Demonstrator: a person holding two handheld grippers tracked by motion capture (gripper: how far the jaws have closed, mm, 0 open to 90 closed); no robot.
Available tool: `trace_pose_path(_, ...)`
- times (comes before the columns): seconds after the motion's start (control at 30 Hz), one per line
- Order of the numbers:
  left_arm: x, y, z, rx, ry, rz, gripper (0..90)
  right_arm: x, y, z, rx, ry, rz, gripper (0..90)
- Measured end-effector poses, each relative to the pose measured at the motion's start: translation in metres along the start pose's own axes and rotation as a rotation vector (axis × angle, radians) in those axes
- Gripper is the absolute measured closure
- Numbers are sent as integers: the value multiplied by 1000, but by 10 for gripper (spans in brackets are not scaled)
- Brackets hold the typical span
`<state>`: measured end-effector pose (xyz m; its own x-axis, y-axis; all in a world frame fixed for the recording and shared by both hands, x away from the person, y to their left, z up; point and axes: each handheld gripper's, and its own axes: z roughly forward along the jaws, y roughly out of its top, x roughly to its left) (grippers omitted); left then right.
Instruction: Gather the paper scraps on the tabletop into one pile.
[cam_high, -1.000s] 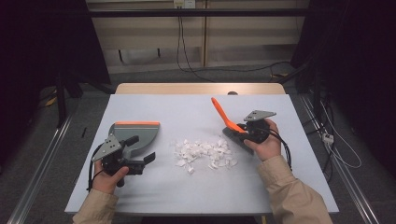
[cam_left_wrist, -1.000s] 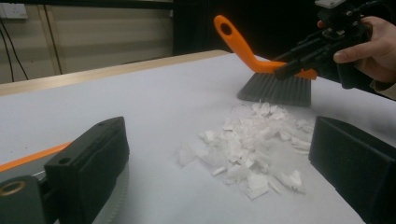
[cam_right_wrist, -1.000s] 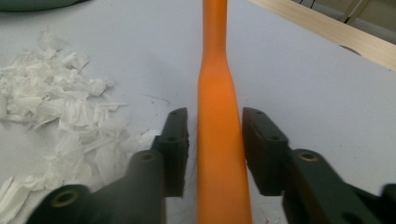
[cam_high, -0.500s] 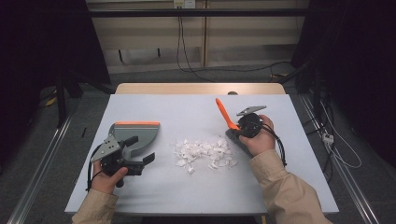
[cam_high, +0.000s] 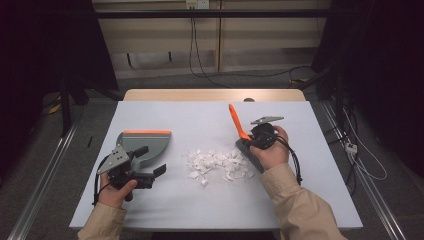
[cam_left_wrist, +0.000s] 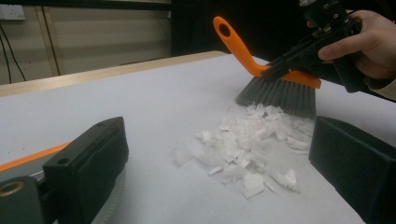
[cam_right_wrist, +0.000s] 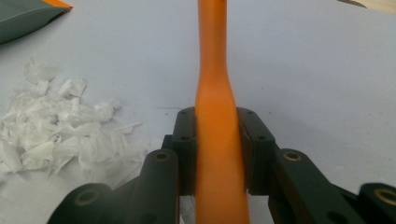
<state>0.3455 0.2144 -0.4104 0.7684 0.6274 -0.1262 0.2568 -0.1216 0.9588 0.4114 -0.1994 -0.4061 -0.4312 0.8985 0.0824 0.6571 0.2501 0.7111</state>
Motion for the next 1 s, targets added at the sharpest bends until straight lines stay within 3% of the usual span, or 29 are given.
trace_pose_path(0.17, 0, 0, 0, 1, 0, -1, 43, 13, 5, 8, -10, 37, 42, 717)
trace_pose_path(0.33, 1, 0, 0, -2, 1, -5, 43, 28, 11, 17, -23, 36, 30, 717)
trace_pose_path(0.4, 1, 0, 0, -1, 1, -4, 43, 33, 13, 21, -26, 66, 54, 718)
trace_pose_path(0.47, 1, 0, -1, -1, 3, -2, 43, 39, 15, 24, -25, 56, 27, 717)
trace_pose_path(0.57, 1, -1, -1, -2, 5, -5, 43, 46, 17, 28, -45, 125, 46, 717)
trace_pose_path(0.67, 1, -1, -1, -5, 6, -13, 43, 55, 20, 29, -49, 146, 36, 718)
trace_pose_path(0.77, 2, -1, -2, -4, 10, -9, 43, 55, 24, 26, -69, 119, 22, 717)
trace_pose_path(0.87, 3, -1, -2, -3, 12, -14, 43, 49, 26, 21, -81, 150, 61, 718)
trace_pose_path(1.0, 3, -2, -1, -1, 10, -17, 43, 45, 28, 12, -94, 141, 58, 718)
